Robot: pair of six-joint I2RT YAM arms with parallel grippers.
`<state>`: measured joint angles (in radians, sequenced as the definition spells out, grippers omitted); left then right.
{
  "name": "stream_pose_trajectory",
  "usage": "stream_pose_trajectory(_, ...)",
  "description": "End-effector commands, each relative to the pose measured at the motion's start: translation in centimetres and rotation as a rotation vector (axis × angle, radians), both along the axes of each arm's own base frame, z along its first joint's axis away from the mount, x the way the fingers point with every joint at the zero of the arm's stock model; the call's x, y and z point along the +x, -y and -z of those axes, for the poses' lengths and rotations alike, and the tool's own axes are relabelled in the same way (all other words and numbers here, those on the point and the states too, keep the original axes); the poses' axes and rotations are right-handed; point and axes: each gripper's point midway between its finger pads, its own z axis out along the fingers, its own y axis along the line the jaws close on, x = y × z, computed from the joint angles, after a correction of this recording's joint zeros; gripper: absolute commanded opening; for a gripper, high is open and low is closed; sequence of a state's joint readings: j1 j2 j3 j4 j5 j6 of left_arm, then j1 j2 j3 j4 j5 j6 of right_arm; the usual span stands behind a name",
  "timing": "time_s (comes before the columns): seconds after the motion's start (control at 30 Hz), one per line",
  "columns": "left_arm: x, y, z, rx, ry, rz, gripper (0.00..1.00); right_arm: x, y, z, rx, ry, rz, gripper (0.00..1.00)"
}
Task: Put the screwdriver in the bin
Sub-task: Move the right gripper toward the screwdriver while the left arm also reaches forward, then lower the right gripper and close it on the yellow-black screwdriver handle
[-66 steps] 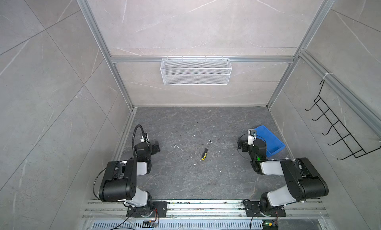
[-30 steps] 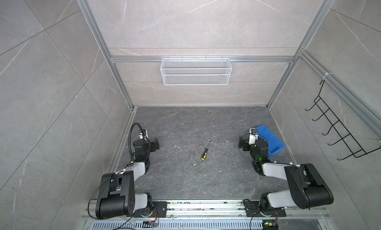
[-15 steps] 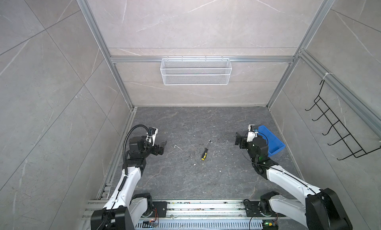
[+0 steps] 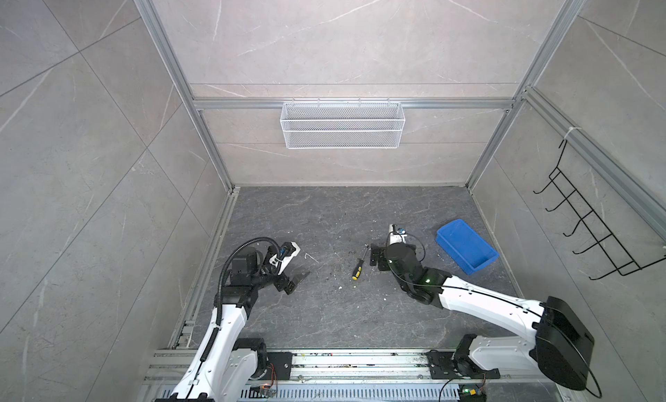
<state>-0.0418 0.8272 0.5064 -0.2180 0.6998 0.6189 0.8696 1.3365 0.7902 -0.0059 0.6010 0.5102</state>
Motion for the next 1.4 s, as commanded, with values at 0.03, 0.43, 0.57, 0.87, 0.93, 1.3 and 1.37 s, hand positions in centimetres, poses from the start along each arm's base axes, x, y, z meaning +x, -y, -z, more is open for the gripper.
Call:
stream_pose_trajectory(0.03, -2.0, 1.3, 0.7, -0.006, 0.027, 0.120, 1.00, -1.0, -1.3, 3.3, 0.001, -0.125, 0.094, 0.99)
stream_pose_trajectory(0.43, -3.6, 2.6, 2.6, 0.031, -0.013, 0.233, 1.00, -0.3, -5.7, 9.3, 0.096, -0.317, 0.197, 0.89)
stream_pose_trajectory(0.57, -3.7, 2.7, 2.7, 0.025, -0.017, 0.241, 1.00, 0.2, -7.1, 10.9, 0.084, -0.360, 0.190, 0.87)
stream_pose_trajectory(0.87, -3.7, 2.8, 2.8, 0.018, -0.010, 0.239, 1.00, 0.7, -8.7, 13.8, 0.055, -0.436, 0.178, 0.79)
stream_pose_trajectory(0.93, -3.7, 2.8, 2.8, 0.018, -0.009, 0.241, 1.00, 0.8, -8.8, 14.4, 0.056, -0.451, 0.177, 0.78)
stream_pose_trajectory(1.3, -3.9, 3.0, 2.9, 0.014, -0.012, 0.251, 1.00, 0.6, -8.8, 16.0, 0.080, -0.503, 0.202, 0.51)
stream_pose_trajectory(1.37, -3.9, 3.0, 2.8, 0.014, -0.009, 0.252, 1.00, 0.5, -8.8, 16.0, 0.079, -0.505, 0.205, 0.44)
